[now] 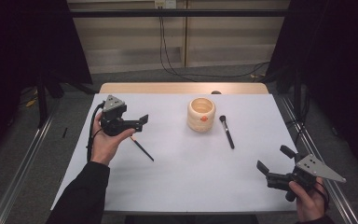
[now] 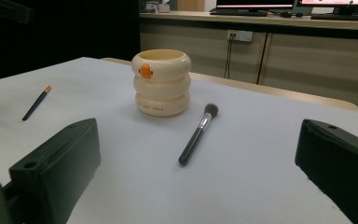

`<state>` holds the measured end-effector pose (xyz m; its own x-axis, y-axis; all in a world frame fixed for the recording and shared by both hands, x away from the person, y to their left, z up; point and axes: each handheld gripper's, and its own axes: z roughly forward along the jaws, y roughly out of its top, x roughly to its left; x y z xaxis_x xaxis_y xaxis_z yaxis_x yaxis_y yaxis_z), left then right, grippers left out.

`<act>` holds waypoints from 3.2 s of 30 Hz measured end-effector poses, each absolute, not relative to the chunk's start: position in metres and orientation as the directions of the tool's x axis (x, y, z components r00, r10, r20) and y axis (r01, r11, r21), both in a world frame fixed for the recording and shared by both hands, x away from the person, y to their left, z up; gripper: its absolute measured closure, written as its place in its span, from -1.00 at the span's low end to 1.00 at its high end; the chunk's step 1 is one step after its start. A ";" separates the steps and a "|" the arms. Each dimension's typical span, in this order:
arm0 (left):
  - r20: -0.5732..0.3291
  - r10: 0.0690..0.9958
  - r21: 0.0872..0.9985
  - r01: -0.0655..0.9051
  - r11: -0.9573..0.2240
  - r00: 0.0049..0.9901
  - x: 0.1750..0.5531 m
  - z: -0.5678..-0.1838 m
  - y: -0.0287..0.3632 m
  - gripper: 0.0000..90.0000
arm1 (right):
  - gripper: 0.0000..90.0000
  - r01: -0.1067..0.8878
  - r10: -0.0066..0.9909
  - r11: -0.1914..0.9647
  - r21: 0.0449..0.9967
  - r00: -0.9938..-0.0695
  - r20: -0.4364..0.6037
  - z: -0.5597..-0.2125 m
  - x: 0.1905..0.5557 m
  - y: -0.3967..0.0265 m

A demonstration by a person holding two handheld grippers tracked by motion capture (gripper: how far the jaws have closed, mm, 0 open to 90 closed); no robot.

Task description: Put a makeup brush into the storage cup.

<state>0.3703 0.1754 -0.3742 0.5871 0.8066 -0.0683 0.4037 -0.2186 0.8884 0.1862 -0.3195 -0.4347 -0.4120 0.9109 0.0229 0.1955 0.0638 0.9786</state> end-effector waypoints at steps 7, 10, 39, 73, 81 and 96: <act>-0.110 0.826 0.824 0.516 -0.235 0.553 0.375 -0.376 0.174 -0.82 | -1.00 0.199 0.912 0.060 0.978 -0.409 0.027 -0.434 0.186 -0.321; -0.108 0.838 0.787 0.561 -0.257 0.536 0.376 -0.380 0.172 -0.83 | -1.00 0.194 0.911 0.062 0.979 -0.413 0.024 -0.435 0.186 -0.320; -0.182 0.902 0.473 0.839 -0.268 0.391 0.402 -0.409 0.174 -0.75 | -1.00 0.216 0.909 0.060 0.975 -0.416 0.037 -0.436 0.187 -0.320; -0.168 0.954 0.183 0.959 -0.216 0.247 0.416 -0.444 0.162 -0.47 | -1.00 0.208 0.907 0.069 0.976 -0.419 0.025 -0.435 0.186 -0.320; -0.179 0.964 0.180 0.970 -0.165 0.197 0.419 -0.445 0.162 -0.28 | -1.00 0.206 0.907 0.066 0.976 -0.419 0.027 -0.435 0.186 -0.320; -0.137 0.982 0.140 0.984 -0.113 0.132 0.425 -0.445 0.146 0.25 | -1.00 0.210 0.907 0.069 0.975 -0.420 0.026 -0.435 0.186 -0.319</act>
